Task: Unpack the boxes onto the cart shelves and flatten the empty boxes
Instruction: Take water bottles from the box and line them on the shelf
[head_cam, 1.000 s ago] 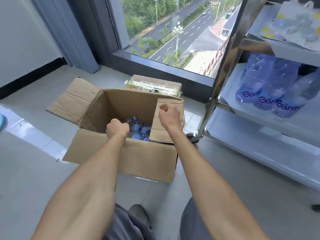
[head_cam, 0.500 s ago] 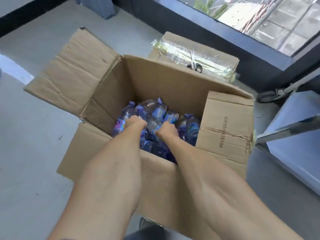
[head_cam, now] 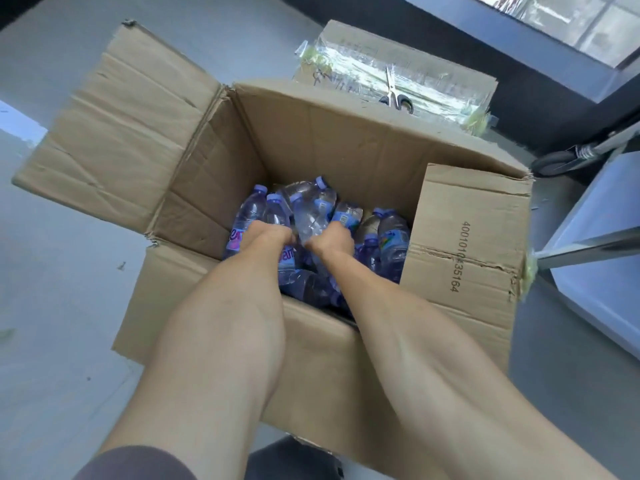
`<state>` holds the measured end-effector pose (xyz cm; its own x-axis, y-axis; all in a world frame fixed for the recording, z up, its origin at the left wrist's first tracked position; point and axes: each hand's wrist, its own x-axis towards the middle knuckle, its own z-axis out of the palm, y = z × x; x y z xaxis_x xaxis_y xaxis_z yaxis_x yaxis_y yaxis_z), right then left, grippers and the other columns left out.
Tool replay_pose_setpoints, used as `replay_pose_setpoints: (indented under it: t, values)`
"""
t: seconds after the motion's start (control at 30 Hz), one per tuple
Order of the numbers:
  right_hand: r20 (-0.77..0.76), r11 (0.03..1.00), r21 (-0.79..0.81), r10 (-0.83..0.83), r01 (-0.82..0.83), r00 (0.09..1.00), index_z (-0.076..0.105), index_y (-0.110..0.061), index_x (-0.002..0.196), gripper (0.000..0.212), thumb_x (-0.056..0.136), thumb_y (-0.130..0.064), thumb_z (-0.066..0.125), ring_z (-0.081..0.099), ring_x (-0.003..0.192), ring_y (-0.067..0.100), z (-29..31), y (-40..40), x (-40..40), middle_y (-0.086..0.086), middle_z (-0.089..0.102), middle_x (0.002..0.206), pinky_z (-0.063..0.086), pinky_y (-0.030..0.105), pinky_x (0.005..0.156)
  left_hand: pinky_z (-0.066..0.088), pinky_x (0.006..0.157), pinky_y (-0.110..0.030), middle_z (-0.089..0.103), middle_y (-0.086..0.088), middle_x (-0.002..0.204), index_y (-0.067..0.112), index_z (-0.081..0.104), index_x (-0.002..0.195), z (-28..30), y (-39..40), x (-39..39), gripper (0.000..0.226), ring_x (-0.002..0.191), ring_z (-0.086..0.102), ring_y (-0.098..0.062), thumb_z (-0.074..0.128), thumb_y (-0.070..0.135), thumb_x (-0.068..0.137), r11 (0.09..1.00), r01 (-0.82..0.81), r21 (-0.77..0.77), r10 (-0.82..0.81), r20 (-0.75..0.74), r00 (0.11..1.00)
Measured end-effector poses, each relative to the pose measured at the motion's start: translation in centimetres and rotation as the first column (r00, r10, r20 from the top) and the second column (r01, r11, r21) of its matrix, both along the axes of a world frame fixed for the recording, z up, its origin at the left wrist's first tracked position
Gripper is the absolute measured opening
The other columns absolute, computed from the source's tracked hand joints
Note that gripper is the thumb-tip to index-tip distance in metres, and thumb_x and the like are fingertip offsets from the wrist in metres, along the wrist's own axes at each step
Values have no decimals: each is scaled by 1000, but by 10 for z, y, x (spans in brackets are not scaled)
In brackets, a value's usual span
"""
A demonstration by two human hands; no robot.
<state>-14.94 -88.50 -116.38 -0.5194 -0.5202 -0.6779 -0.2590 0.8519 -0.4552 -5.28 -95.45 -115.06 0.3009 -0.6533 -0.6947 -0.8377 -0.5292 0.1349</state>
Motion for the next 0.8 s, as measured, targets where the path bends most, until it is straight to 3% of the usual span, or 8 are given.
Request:
replay_pose_setpoints:
  t: [0.1, 0.17, 0.3, 0.4, 0.53, 0.67, 0.73, 0.8]
  values:
    - [133, 956, -91, -265, 278, 955, 57, -8, 122, 57, 77, -37, 77, 60, 115, 34, 27, -7, 0, 13, 62, 125, 50, 36, 89, 54, 86, -33, 69, -5, 101, 12, 59, 116, 15, 3, 5, 79, 94, 65, -24, 80, 46, 48, 990, -127, -67, 120, -109, 987]
    - [191, 930, -173, -290, 323, 938, 57, -7, 123, 60, 75, -37, 79, 60, 115, 32, 46, -13, -6, 13, 61, 125, 50, 37, 91, 51, 94, -37, 66, -5, 116, 16, 61, 124, 31, 2, 7, 87, 108, 62, -28, 76, 50, 45, 971, -177, -162, 146, -186, 972]
    - [210, 900, -292, -268, 322, 940, 62, -9, 119, 62, 70, -38, 85, 62, 113, 29, 93, -7, -26, 11, 65, 121, 49, 35, 91, 57, 84, -35, 72, -5, 98, 16, 71, 100, 74, 8, 9, 67, 90, 68, -27, 73, 49, 42, 921, -302, -245, 171, -443, 880]
    - [239, 841, -411, -273, 352, 932, 63, -18, 107, 49, 68, -36, 86, 61, 102, 25, 138, 16, -40, 3, 65, 105, 45, 32, 83, 62, 76, -40, 72, -6, 81, 12, 69, 79, 114, 25, 5, 40, 74, 71, -24, 78, 39, 50, 844, -503, -185, 239, -710, 662]
    - [276, 746, -564, -233, 353, 933, 71, -13, 98, 39, 67, -32, 86, 67, 96, 20, 201, 71, -52, 0, 71, 97, 55, 37, 87, 52, 49, -28, 64, 0, 52, 9, 64, 73, 176, 69, -4, 18, 44, 61, -16, 75, 23, 70, 801, -583, -135, 166, -885, 434]
    - [327, 573, -722, -213, 388, 921, 73, -11, 81, 25, 61, -21, 84, 71, 79, 23, 267, 158, -62, 5, 72, 80, 60, 38, 62, 53, 79, -39, 62, -11, 93, 10, 56, 94, 241, 129, -25, 16, 85, 62, -28, 54, 26, 95, 893, -433, -124, -4, -963, 268]
    - [337, 457, -800, -195, 389, 921, 70, -14, 85, 24, 64, -19, 80, 71, 82, 24, 302, 198, -69, 6, 73, 85, 61, 43, 73, 46, 72, -36, 47, -13, 85, 13, 48, 85, 280, 164, -37, 20, 77, 52, -28, 40, 27, 98, 935, -344, -82, -57, -995, 83]
    - [378, 374, -826, -190, 422, 906, 65, -11, 105, 38, 71, -19, 77, 69, 95, 27, 328, 237, -76, 11, 71, 104, 59, 47, 84, 43, 65, -32, 39, -11, 75, 14, 43, 77, 310, 203, -49, 23, 67, 45, -26, 35, 26, 95, 946, -303, -116, -127, -992, -17]
